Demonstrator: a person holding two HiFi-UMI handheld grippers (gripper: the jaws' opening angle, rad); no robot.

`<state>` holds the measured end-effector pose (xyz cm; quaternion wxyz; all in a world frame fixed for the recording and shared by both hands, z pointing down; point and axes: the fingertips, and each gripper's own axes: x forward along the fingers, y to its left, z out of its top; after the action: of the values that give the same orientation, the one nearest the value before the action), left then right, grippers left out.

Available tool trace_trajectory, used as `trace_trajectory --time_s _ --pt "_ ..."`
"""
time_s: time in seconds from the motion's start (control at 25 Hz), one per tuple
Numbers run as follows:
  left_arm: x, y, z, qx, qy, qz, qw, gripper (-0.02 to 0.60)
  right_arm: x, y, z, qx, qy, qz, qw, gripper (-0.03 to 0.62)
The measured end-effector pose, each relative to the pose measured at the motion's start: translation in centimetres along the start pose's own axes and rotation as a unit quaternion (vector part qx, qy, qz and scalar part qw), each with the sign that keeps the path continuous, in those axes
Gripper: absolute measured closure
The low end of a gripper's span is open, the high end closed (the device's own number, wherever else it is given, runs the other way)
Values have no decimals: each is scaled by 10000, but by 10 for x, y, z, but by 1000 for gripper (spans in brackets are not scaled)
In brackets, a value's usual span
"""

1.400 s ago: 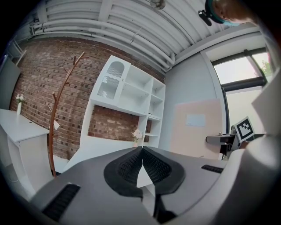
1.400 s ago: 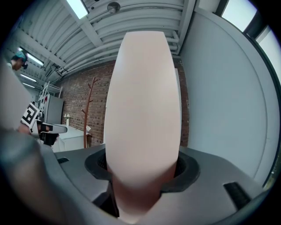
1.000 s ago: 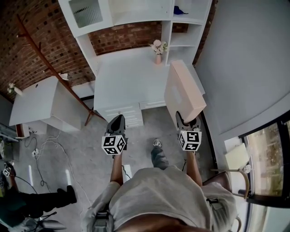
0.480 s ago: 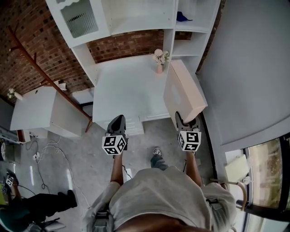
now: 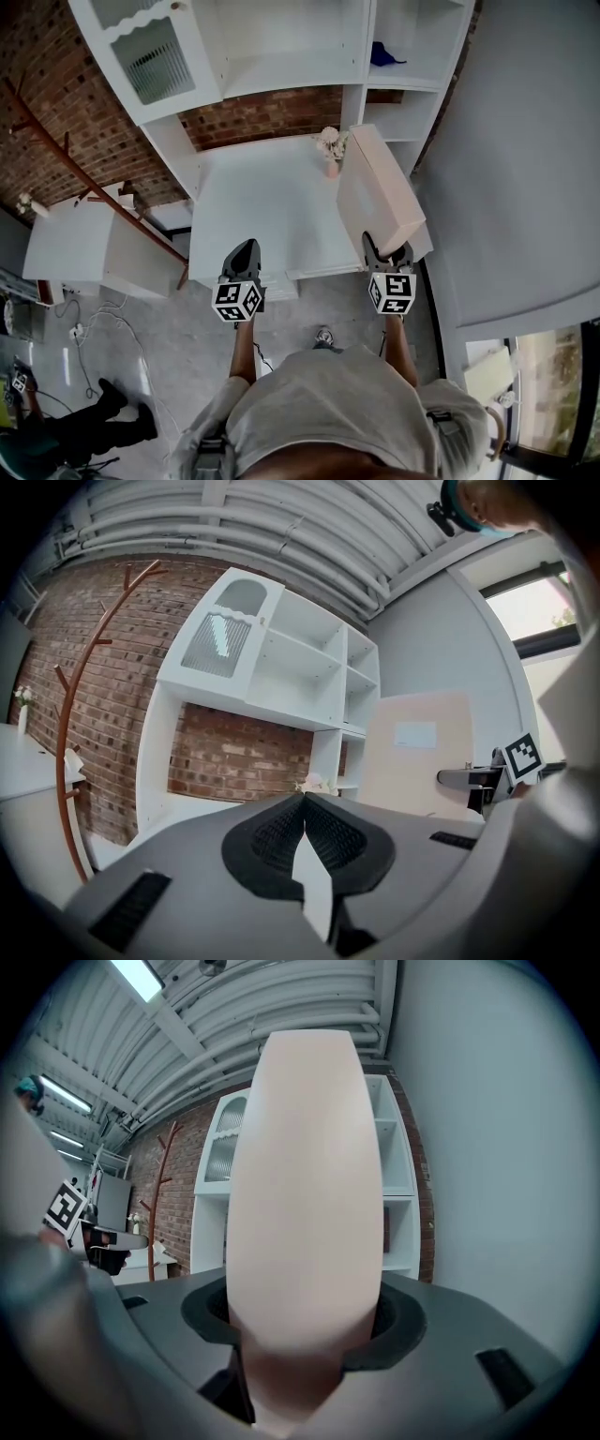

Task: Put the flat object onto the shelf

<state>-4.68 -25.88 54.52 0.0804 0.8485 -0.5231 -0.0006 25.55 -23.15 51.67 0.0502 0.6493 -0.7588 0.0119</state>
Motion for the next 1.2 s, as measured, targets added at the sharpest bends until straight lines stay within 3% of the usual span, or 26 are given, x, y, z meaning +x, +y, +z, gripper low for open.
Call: trace_trajectory --time_s 0.56,1.2 --pt "85 13 1 -59 18 97 9999 566 83 -28 4 -35 -28 276 9996 316" --pt "96 42 -12 -170 208 -57 9996 566 103 -16 -2 -16 123 62 9999 316"
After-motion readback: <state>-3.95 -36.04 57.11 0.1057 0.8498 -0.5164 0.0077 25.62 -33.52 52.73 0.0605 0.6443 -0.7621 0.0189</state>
